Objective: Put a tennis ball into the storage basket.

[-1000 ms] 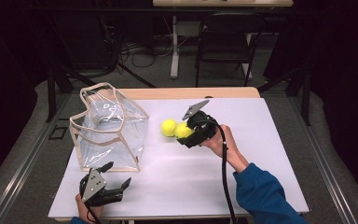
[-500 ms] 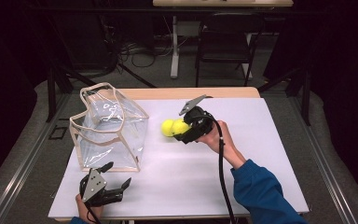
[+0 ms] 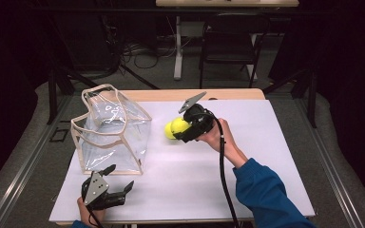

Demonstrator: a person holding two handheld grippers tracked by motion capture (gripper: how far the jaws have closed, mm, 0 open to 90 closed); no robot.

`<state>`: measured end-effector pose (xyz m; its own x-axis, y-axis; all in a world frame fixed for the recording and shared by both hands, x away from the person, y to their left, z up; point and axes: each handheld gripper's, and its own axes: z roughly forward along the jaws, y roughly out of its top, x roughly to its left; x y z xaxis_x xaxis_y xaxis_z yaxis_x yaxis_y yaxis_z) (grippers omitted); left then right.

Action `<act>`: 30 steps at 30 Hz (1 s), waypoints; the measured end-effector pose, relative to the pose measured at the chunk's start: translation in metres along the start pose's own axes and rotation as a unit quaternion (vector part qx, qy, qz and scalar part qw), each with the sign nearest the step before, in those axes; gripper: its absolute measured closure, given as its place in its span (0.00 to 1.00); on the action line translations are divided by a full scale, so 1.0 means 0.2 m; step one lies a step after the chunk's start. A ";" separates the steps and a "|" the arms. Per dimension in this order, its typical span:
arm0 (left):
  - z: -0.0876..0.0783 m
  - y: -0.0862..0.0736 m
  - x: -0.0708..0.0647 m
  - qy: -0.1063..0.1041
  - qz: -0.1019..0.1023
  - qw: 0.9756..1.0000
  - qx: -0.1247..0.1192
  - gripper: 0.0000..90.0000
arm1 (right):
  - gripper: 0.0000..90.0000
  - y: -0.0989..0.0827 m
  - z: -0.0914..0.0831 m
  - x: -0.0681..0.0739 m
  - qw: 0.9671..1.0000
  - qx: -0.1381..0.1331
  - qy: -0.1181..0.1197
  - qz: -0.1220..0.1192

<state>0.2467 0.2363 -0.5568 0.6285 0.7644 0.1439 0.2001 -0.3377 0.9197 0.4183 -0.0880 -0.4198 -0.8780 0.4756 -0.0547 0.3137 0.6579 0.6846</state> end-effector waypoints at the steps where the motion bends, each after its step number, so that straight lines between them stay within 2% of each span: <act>1: 0.00 0.00 0.00 0.000 0.002 1.000 0.000 0.18 | 0.29 0.00 0.00 0.00 1.000 -0.002 0.001 0.000; 15: 0.01 0.00 0.00 -0.001 0.001 1.000 0.000 0.18 | 0.29 0.10 -0.04 -0.01 1.000 -0.018 0.004 -0.005; 30: 0.00 0.00 0.01 -0.004 -0.002 1.000 -0.001 0.18 | 0.29 0.23 -0.05 0.01 0.999 -0.029 0.006 -0.023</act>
<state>0.2484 0.2371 -0.5572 0.6338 0.7613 0.1368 0.2013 -0.3331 0.9211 0.4270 -0.0625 -0.3812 -0.8950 0.4391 -0.0781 0.2528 0.6438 0.7223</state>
